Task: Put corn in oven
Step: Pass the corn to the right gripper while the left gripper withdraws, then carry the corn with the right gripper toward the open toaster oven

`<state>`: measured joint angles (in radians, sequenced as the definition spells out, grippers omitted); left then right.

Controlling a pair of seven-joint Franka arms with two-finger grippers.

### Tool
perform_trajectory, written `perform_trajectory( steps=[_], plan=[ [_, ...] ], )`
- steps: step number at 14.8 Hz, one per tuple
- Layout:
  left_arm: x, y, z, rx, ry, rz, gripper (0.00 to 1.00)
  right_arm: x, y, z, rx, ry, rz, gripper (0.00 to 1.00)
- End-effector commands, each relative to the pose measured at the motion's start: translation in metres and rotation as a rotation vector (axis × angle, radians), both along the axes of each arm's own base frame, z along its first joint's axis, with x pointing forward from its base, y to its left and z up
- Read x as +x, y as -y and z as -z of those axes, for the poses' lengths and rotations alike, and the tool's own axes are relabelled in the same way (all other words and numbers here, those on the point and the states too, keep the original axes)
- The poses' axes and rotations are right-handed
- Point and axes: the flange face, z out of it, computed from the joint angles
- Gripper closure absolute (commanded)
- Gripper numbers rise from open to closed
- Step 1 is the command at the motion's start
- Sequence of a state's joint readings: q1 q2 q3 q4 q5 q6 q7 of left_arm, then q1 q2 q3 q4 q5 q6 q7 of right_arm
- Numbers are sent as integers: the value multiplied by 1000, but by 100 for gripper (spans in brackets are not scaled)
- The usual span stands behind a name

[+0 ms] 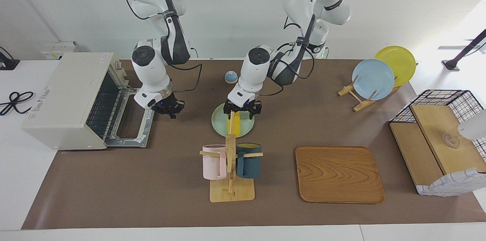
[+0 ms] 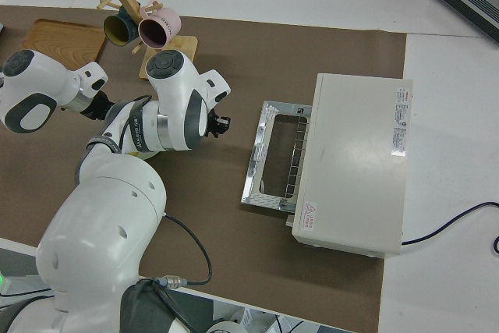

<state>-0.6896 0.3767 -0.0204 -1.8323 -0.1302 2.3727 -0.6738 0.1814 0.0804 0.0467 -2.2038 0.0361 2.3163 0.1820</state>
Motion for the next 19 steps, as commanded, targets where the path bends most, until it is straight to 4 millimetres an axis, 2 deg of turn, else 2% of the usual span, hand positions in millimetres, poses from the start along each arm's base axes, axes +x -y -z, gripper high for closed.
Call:
perform_trajectory(
  steps=[1,3,5,8,9,10,11,13,14,15,16,17,19],
  plan=[
    [24,-71,-68,18,-22,5,0,-1,-59,-10,27,9,53,0],
    [48,-130,-117,33,-47,2,0,-7,-115,-23,32,25,109,0],
    [61,-177,-151,41,-51,8,0,-14,-161,-27,41,27,138,0],
    [78,-256,-195,53,-61,27,0,-17,-286,-5,-19,49,167,0],
    [81,-281,-205,65,-65,55,0,-12,-313,-2,-56,97,186,0],
    [81,-303,-218,95,-53,82,0,-9,-324,4,-58,126,207,0],
    [78,-321,-227,113,-56,95,0,-10,-325,9,-53,129,211,0],
    [67,-340,-245,121,-54,121,0,-17,-324,23,-73,126,183,0],
    [53,-352,-259,150,-72,114,0,-18,-321,30,-63,136,158,30],
    [45,-359,-264,151,-92,103,0,-21,-320,33,-65,133,153,47],
    [38,-363,-266,153,-115,100,0,-21,-319,34,-67,131,154,55],
    [31,-363,-265,155,-142,104,0,-24,-318,38,-72,125,152,58],
    [27,-363,-260,155,-146,102,0,-28,-316,46,-65,126,146,58]
  ],
)
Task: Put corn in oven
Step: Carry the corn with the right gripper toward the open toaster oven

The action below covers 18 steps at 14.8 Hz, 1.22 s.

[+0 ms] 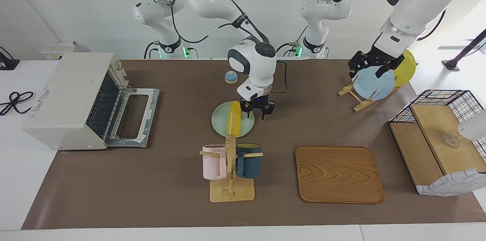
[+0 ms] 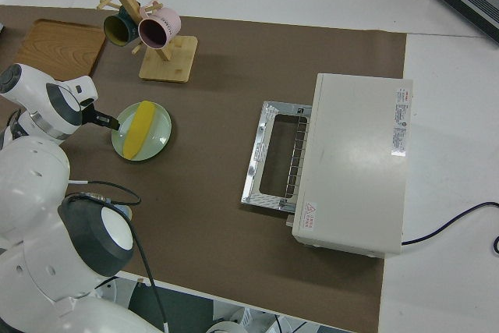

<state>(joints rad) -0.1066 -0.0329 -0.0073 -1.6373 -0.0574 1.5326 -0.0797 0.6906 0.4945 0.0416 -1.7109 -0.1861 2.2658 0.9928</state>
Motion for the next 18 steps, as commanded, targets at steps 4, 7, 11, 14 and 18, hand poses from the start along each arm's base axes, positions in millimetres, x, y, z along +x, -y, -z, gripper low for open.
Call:
perform_trajectory(
  steps=[4,7,11,14,18],
  plan=[
    [2,-14,4,14,55,-12,0,-15,14,17,0,12,-40,86],
    [2,-17,5,15,45,-20,0,-14,13,12,-19,4,-44,100],
    [5,-17,9,15,51,-19,0,16,17,-56,-163,-44,-97,100],
    [10,-21,13,37,52,40,0,27,62,-83,-213,-92,-92,100],
    [9,-21,11,71,53,56,0,30,155,-121,-256,-170,-16,100]
  ],
)
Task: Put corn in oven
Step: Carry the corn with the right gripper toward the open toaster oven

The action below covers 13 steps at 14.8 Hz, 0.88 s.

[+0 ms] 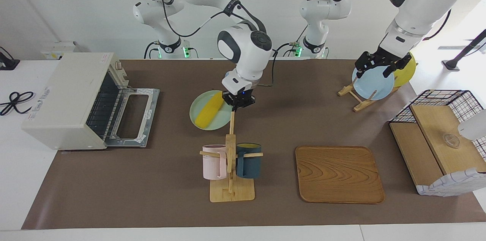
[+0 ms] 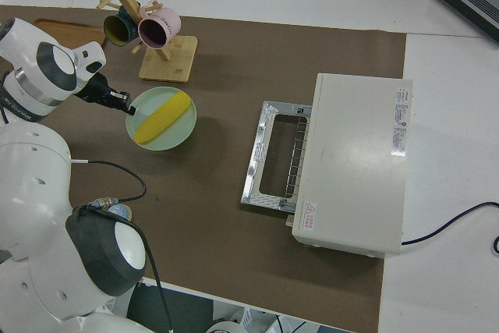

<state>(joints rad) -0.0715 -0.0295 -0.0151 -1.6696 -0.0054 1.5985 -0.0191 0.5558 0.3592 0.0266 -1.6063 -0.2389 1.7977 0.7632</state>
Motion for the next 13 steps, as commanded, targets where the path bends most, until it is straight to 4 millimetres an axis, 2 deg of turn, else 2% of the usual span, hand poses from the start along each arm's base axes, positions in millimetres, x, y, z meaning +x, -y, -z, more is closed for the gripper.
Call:
perform_trajectory(
  steps=[1,3,5,10,13],
  plan=[
    [0,-1,0,26,13,22,0,-15,73,-29,-33,-37,17,100],
    [0,2,-1,26,12,28,0,-17,136,-36,-36,-67,51,100],
    [0,0,0,26,10,23,0,-21,186,-28,-38,-105,71,100],
    [-2,0,-2,26,13,23,0,-8,297,-12,-4,-160,106,100],
    [-2,0,-3,25,17,19,0,-20,345,18,44,-127,43,100]
  ],
)
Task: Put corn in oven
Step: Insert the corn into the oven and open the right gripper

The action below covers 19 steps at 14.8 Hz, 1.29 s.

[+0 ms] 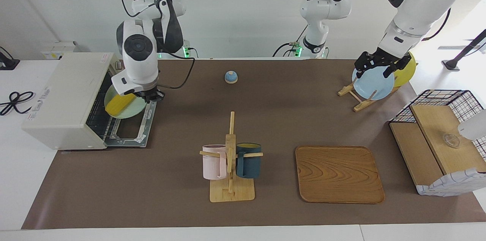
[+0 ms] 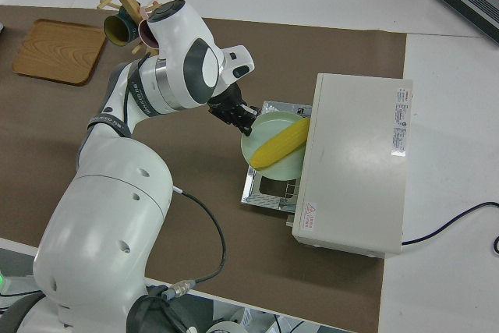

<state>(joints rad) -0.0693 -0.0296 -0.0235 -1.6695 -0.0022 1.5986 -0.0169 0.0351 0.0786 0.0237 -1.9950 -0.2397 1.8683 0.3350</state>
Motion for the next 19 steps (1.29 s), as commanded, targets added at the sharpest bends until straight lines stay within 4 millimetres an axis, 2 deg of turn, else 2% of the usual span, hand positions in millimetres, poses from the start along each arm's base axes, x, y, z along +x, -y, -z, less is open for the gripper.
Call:
perform_trajectory(
  steps=[1,3,7,8,19],
  plan=[
    [-2,-3,-4,22,23,12,0,-23,44,25,34,41,-71,100],
    [-3,-7,-7,21,25,4,0,-25,59,29,43,49,-93,100],
    [-4,-9,-8,22,26,1,0,-26,63,30,45,45,-89,100],
    [-4,-9,-8,22,26,1,0,-27,70,30,47,45,-77,100],
    [-4,-9,-8,22,26,1,0,-27,66,30,78,51,-55,82]
  ],
)
